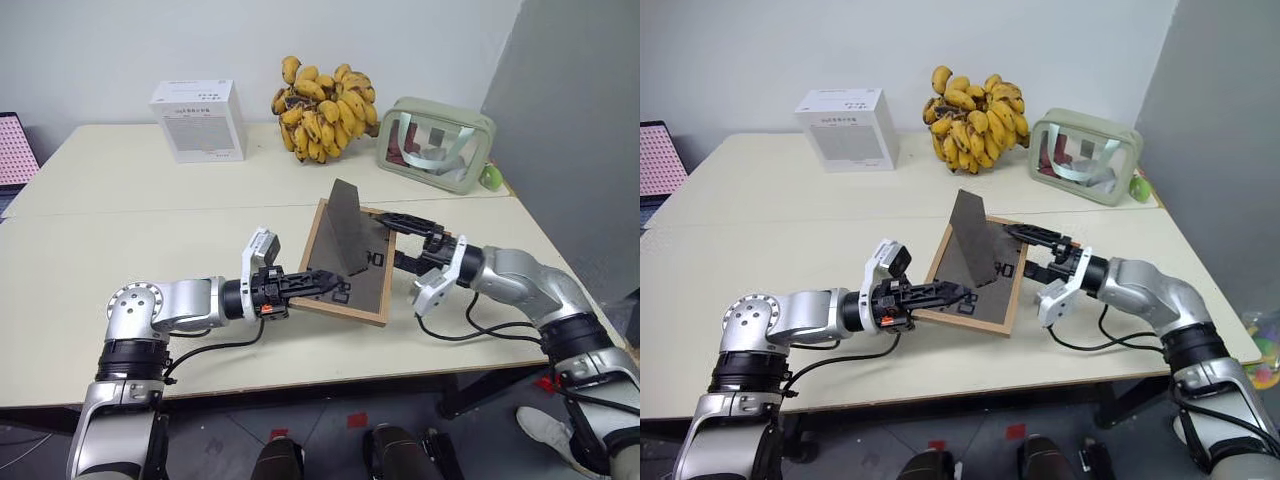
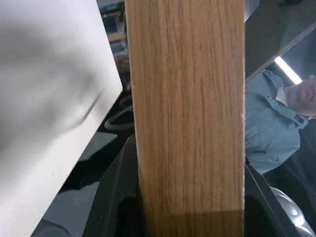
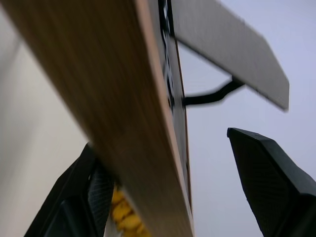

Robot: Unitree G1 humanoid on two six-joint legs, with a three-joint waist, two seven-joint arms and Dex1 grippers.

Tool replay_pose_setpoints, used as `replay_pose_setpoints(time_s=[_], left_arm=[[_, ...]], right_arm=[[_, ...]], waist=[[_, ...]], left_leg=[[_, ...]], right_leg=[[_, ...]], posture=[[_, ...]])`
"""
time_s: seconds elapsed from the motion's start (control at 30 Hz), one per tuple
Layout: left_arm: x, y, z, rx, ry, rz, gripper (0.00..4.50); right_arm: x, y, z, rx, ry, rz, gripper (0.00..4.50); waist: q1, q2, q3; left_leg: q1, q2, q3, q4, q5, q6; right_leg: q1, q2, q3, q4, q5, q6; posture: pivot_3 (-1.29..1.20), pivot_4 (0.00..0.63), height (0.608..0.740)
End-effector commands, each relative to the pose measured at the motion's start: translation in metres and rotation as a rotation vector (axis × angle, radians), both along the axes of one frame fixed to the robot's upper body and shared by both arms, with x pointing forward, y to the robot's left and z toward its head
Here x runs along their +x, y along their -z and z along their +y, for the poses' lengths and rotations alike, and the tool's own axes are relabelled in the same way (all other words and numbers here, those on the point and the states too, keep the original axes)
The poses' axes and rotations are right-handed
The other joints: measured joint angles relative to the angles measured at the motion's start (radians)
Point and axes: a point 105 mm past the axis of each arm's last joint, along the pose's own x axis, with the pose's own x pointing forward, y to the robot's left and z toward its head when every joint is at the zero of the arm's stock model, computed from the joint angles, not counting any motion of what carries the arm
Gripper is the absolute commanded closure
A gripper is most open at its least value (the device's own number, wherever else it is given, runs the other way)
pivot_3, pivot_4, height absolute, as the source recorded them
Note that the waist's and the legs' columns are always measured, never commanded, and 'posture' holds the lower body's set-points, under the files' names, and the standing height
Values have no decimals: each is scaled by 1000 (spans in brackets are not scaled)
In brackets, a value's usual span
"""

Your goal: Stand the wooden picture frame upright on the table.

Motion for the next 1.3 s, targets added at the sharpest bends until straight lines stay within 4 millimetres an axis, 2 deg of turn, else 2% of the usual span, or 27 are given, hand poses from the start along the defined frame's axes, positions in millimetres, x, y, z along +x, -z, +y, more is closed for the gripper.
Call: replay_pose_setpoints(time_s=[0.03, 0.2, 0.27, 0.33, 0.43, 0.5, 0.57, 0.67, 0.7, 0.73, 0.77, 0.8, 0.9, 0.97, 1.03, 1.1, 1.17, 1.3], left_arm=[[-3, -10, -1, -28, 0, -41, 3251], [-9, -5, -4, -11, 3, -48, 3251], [-22, -5, -8, 49, 28, -105, 3251], [-19, -3, -4, 90, -34, -129, 2557], [-8, -12, 14, 68, -130, -134, 1994], [9, -25, 37, 69, -262, -160, 1637], [14, -38, 59, 90, -353, -215, 1215], [7, -40, 79, 207, -435, -304, 634], [5, -40, 84, 290, -496, -364, 565], [3, -42, 87, 341, -557, -420, 156], [3, -44, 88, 368, -599, -456, 66], [3, -42, 87, 448, -638, -517, 6], [5, -34, 82, 642, -704, -678, 0], [7, -31, 79, 730, -733, -787, 0], [10, -29, 76, 778, -755, -881, 0], [14, -23, 74, 843, -769, -976, 0], [16, -16, 72, 862, -767, -1004, 0], [17, -7, 69, 859, -754, -1014, 0]], right_arm=[[-2, -14, -4, 4, -23, -75, 1968], [-3, -13, -4, 7, -32, -86, 3029], [-3, -15, -5, 13, -28, -95, 3060], [0, -13, -8, 13, -16, -75, 3062], [5, -12, -15, 21, 5, -34, 3204], [10, -8, -21, 11, 22, 14, 3205], [17, -2, -24, 17, 39, 87, 3206], [35, 2, -20, 107, 76, 259, 3207], [56, 2, -14, 200, 155, 430, 3207], [69, 3, -5, 271, 173, 587, 3207], [75, 5, 2, 311, 168, 696, 3207], [85, 2, 14, 388, 153, 864, 3207], [95, -7, 43, 530, 50, 1229, 3208], [95, -12, 59, 581, -23, 1405, 3208], [94, -10, 70, 606, -76, 1543, 3208], [90, 6, 81, 616, -93, 1667, 3208], [86, 28, 86, 569, -32, 1674, 3208], [82, 59, 85, 526, 65, 1663, 3208]], waist=[[5, 0, 0], [10, 0, 0], [10, 0, 0], [9, 0, 0], [10, 0, 0], [10, 0, 0], [6, -1, 0], [-9, -2, 1], [-9, -2, 1], [-6, -2, 1], [-30, -7, 2], [-34, -7, 4], [-29, -6, 6], [-21, -3, 8], [-10, -2, 8], [-1, -2, 8], [5, -3, 8], [11, -2, 9]], left_leg=[[0, 0, 0, 0, 0, 0], [0, -2, 0, 0, 0, 0], [0, -1, 0, 0, 0, 0], [0, -1, 0, 0, 0, 0], [1, 0, -1, 0, 0, 0], [2, -1, -1, 1, 0, 0], [2, -1, 0, 1, 0, 1], [2, -1, 0, 1, 1, 1], [2, -1, 0, 1, 1, 1], [2, -1, 0, 1, 1, 1], [2, -1, -1, 0, 1, 1], [5, 3, 0, -1, 0, 1], [5, 4, -4, -1, 1, 1], [5, 4, -4, -1, 1, 1], [5, 3, -3, -1, 1, 1], [4, 3, -2, -1, 1, 1], [3, 3, -2, -1, 1, 1], [-3, 2, 1, -1, 0, 0]], right_leg=[[0, 0, 0, 0, 0, 0], [1, -1, 1, -1, 0, 0], [1, 0, 1, -1, 0, 0], [1, 0, 1, 0, 0, 0], [2, 0, 1, 0, 0, 0], [2, 0, 1, 0, 0, 0], [2, 0, 1, 0, 0, 0], [3, 0, 1, -1, 0, 0], [3, 0, 2, -1, 0, 0], [4, -1, 1, -1, 0, 0], [3, -1, 1, -1, 0, 0], [6, 1, 1, -2, 0, -1], [6, 2, -4, 2, 0, -2], [6, 2, -4, 2, 0, -2], [6, 2, -4, 1, 0, -2], [5, 2, -4, -1, 0, -2], [5, 1, -4, -2, 0, -2], [-1, 0, -2, -2, 0, -2]], posture=[[0, 150, 740], [0, 150, 740], [0, 150, 740], [0, 150, 740], [0, 150, 740], [0, 150, 740], [0, 150, 740], [0, 150, 740], [0, 150, 740], [0, 150, 740], [0, 150, 740], [0, 150, 740], [0, 150, 740], [0, 150, 740], [0, 150, 740], [0, 150, 740], [0, 150, 740], [0, 150, 740]])
